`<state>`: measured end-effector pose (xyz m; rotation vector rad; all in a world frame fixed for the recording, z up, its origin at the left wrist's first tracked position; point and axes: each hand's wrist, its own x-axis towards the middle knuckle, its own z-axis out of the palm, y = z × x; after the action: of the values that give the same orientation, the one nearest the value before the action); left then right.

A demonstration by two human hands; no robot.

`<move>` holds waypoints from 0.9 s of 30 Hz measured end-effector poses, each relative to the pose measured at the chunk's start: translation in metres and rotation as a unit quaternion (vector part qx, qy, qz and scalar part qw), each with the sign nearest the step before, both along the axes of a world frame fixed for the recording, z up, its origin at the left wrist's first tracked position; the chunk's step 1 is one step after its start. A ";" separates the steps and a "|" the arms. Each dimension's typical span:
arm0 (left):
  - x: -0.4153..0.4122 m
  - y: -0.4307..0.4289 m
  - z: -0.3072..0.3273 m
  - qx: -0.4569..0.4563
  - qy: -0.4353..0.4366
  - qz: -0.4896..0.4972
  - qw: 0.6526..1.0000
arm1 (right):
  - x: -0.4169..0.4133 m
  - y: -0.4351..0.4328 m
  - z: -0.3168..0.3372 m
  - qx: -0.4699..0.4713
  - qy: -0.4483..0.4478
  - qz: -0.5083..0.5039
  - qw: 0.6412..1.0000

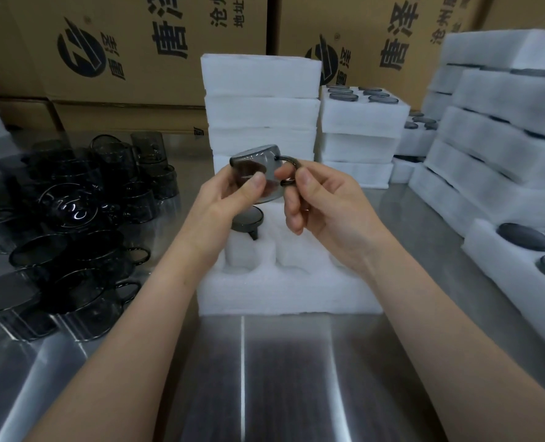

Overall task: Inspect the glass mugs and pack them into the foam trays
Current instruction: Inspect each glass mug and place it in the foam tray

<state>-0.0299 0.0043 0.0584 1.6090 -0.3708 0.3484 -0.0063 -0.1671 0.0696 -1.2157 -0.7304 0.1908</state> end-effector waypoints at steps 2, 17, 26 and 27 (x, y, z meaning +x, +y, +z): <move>0.001 0.001 -0.001 -0.007 0.010 0.006 1.000 | 0.000 -0.001 0.001 -0.022 -0.028 -0.021 0.999; -0.004 -0.005 0.002 0.021 -0.007 -0.026 0.999 | 0.003 0.003 0.000 -0.080 0.041 -0.135 0.987; -0.006 -0.004 0.003 -0.028 -0.026 -0.012 0.999 | 0.002 0.005 -0.001 -0.050 0.043 -0.168 0.984; -0.006 -0.005 0.003 -0.013 -0.035 -0.017 0.999 | 0.002 0.006 -0.002 -0.063 0.035 -0.159 0.985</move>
<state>-0.0363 -0.0007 0.0616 1.5655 -0.4447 0.3819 -0.0047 -0.1609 0.0678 -1.4203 -0.4594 0.0155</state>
